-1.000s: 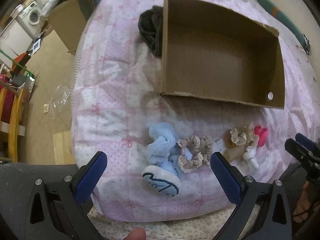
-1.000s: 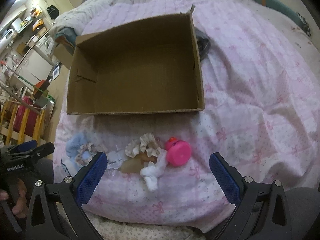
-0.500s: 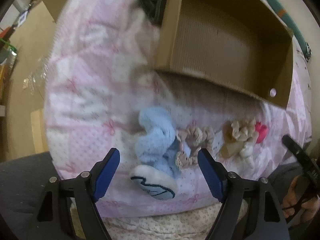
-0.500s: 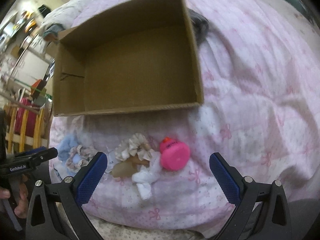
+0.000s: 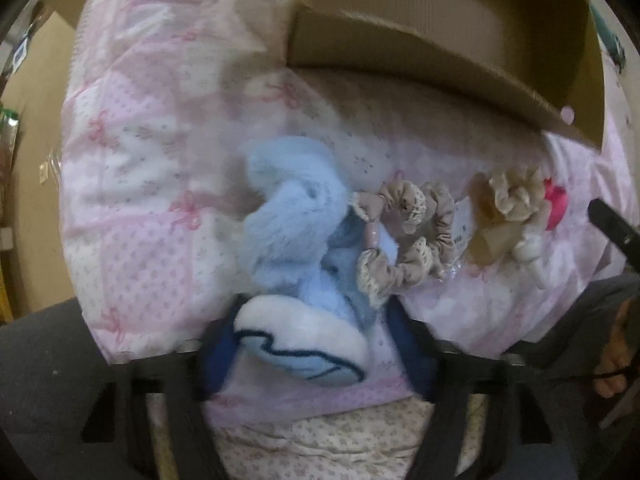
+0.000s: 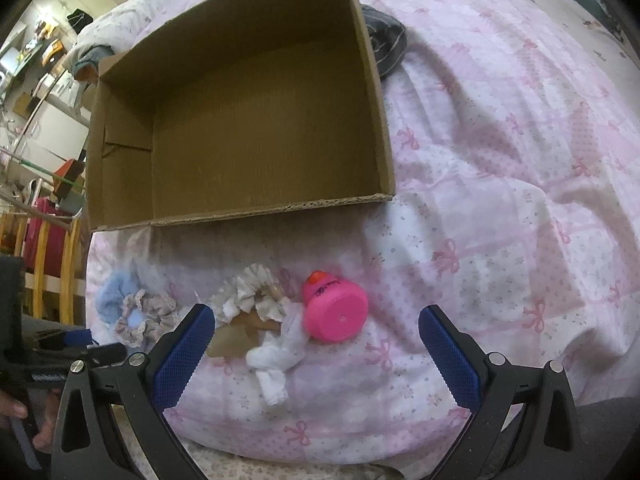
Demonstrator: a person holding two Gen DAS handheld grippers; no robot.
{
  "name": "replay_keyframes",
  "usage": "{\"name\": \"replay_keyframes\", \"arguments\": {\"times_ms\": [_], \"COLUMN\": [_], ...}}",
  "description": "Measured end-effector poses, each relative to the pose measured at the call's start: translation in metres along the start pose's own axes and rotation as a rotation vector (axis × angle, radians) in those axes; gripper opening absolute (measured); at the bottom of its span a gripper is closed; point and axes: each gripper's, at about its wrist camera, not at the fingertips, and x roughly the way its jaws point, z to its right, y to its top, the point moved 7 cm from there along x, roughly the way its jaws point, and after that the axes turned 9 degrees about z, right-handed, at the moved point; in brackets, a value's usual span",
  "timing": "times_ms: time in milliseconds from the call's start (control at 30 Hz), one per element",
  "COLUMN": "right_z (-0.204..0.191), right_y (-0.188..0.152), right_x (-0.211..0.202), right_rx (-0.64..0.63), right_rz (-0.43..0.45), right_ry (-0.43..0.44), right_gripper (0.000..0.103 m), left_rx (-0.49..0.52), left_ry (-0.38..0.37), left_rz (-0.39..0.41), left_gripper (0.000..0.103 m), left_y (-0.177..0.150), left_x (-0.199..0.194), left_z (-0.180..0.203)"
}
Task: Organize soft objects
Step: 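Lower the left gripper onto the light-blue plush sock and close it, then lift the blue sock with the left gripper while the right gripper grasps the pink duck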
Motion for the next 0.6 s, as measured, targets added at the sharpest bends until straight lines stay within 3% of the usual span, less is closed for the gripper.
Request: {"name": "replay_keyframes", "arguments": {"times_ms": [100, 200, 333, 600], "right_z": [-0.003, -0.002, 0.014, 0.022], "right_y": [0.001, 0.001, 0.002, 0.004], "right_x": [0.002, 0.001, -0.005, -0.012], "right_rx": [-0.013, 0.028, 0.098, 0.121], "right_rz": [-0.003, -0.013, -0.002, 0.017], "right_ry": [0.002, 0.049, 0.052, 0.068], "right_gripper": [0.103, 0.103, 0.103, 0.103], "left_rx": [0.083, 0.105, 0.052, -0.036], "left_ry": [0.027, 0.024, 0.047, 0.048], "left_rz": [0.0, 0.028, 0.087, 0.265], "left_gripper": [0.053, 0.04, 0.032, 0.031], "left_y": [-0.001, -0.001, 0.005, 0.022], "left_x": [0.006, 0.0, -0.029, -0.095], "left_z": [0.012, 0.019, 0.008, -0.013]}}
